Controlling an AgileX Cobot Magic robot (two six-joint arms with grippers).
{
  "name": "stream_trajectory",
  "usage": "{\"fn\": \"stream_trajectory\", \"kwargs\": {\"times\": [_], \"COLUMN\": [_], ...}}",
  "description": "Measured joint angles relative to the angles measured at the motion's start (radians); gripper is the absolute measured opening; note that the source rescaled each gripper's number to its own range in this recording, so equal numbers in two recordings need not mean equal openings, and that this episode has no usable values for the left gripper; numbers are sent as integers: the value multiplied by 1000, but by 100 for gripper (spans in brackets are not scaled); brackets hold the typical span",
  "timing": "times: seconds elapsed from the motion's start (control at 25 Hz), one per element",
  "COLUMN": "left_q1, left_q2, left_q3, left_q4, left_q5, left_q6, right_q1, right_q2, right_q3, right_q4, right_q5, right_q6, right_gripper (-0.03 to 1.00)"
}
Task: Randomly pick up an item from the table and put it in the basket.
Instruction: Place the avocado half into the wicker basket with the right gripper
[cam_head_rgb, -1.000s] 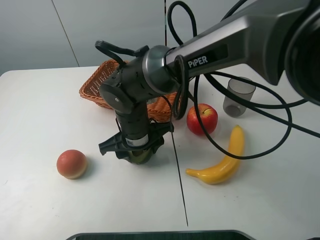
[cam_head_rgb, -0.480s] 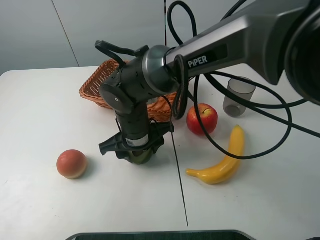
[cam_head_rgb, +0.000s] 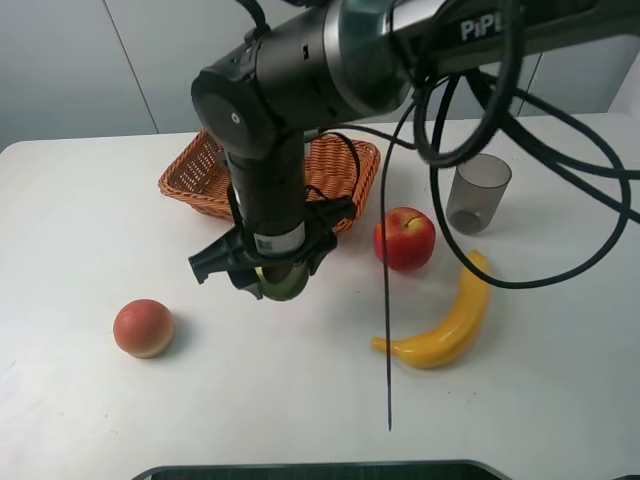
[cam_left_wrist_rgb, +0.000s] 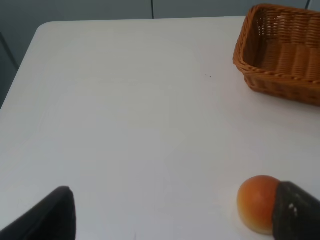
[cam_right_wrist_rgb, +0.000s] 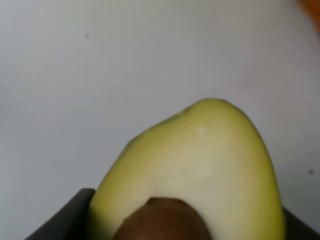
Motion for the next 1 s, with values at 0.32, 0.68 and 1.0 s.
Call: {"fn": "stream_trajectory", "kwargs": {"times": [0.32,0.68,1.0], "left_q1": [0,0,0], "left_q2": [0,0,0], "left_q3": [0,0,0], "left_q4": [0,0,0], "left_q5": [0,0,0], "left_q6": [4,0,0], "right_q1": [-79,-227,-287], "right_q2": [-30,-30,-23], "right_q3": [-112,-182,-182], "right_q4": [129,156,99], "right_q5": [66,37,-117], "right_q6": [-166,-281,-295], "right_gripper": [4,4,4]}}
